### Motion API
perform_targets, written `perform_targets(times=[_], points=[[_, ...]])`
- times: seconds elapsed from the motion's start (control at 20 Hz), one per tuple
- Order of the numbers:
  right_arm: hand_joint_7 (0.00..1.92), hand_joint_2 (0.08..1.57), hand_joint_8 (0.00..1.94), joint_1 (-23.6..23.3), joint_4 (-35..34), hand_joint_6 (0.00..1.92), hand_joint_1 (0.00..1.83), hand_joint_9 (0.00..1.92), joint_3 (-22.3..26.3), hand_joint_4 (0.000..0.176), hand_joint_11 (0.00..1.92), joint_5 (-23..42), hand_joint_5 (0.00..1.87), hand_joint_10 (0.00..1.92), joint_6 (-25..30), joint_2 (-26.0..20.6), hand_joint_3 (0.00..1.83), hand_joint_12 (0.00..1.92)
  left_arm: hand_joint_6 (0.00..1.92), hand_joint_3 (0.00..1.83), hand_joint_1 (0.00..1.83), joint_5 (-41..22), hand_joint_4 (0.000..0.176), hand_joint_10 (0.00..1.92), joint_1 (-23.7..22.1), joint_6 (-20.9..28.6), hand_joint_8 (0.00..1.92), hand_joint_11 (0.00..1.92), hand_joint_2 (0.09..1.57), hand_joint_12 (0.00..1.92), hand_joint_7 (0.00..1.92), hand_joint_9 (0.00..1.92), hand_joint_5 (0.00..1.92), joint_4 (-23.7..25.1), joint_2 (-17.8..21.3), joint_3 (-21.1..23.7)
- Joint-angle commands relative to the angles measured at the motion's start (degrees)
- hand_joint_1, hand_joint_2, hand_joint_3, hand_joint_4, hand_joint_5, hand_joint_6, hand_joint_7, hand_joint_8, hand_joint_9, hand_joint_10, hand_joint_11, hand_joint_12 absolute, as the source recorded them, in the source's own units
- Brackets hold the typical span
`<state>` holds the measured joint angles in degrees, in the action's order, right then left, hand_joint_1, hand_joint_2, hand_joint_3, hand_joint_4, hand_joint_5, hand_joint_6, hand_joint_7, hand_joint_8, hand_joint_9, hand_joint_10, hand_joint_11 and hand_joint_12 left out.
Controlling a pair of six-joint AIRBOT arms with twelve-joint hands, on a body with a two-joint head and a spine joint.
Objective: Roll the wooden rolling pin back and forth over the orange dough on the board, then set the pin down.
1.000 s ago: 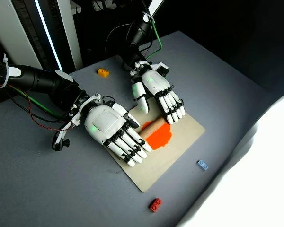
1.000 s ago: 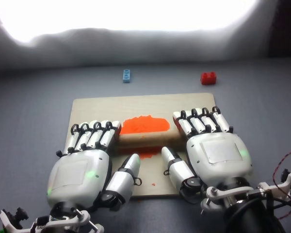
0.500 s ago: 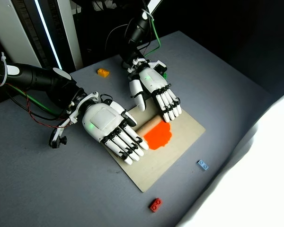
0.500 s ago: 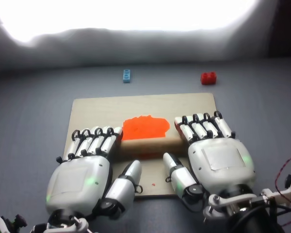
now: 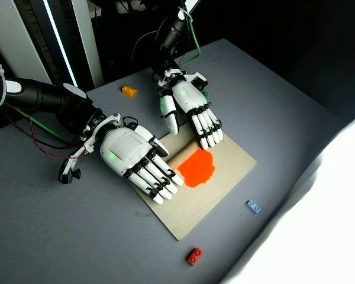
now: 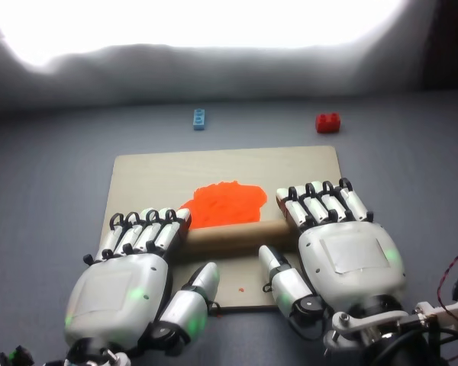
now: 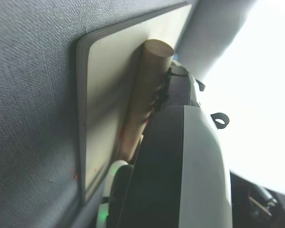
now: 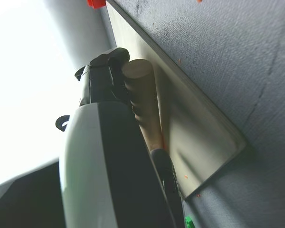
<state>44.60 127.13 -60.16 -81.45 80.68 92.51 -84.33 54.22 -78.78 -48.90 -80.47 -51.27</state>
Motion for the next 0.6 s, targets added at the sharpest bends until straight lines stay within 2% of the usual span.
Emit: perform_targets(times=[0.0, 0.15, 0.55], points=[[0.28, 1.46, 0.0, 0.7, 3.0, 0.01, 0.0, 0.24, 0.3, 0.0, 0.0, -3.2, 0.26, 0.01, -0.2, -0.2, 0.0, 0.64, 0.0, 0.0, 0.0, -0.9, 0.0, 0.0, 0.7, 0.0, 0.0, 0.0, 1.49, 0.36, 0.25, 0.21, 0.24, 0.8, -0.1, 0.4], [0.25, 1.46, 0.0, 1.0, 4.1, 0.0, 0.0, 0.2, 0.7, 0.0, 0.0, -3.7, 0.22, 0.0, -0.2, -0.3, 0.0, 0.53, 0.0, 0.0, 0.0, -1.2, 0.0, 0.01, 1.0, -0.1, 0.01, 0.0, 1.49, 0.36, 0.26, 0.21, 0.25, 1.0, 0.3, 1.6], [0.26, 1.46, 0.0, 2.1, 6.0, 0.0, 0.0, 0.21, 2.0, 0.0, 0.0, -4.3, 0.22, 0.0, -0.3, -0.7, 0.0, 0.61, 0.01, 0.0, 0.0, -2.4, 0.0, 0.0, 2.8, -0.1, 0.0, 0.0, 1.49, 0.36, 0.28, 0.21, 0.28, 1.9, 2.1, 5.2]])
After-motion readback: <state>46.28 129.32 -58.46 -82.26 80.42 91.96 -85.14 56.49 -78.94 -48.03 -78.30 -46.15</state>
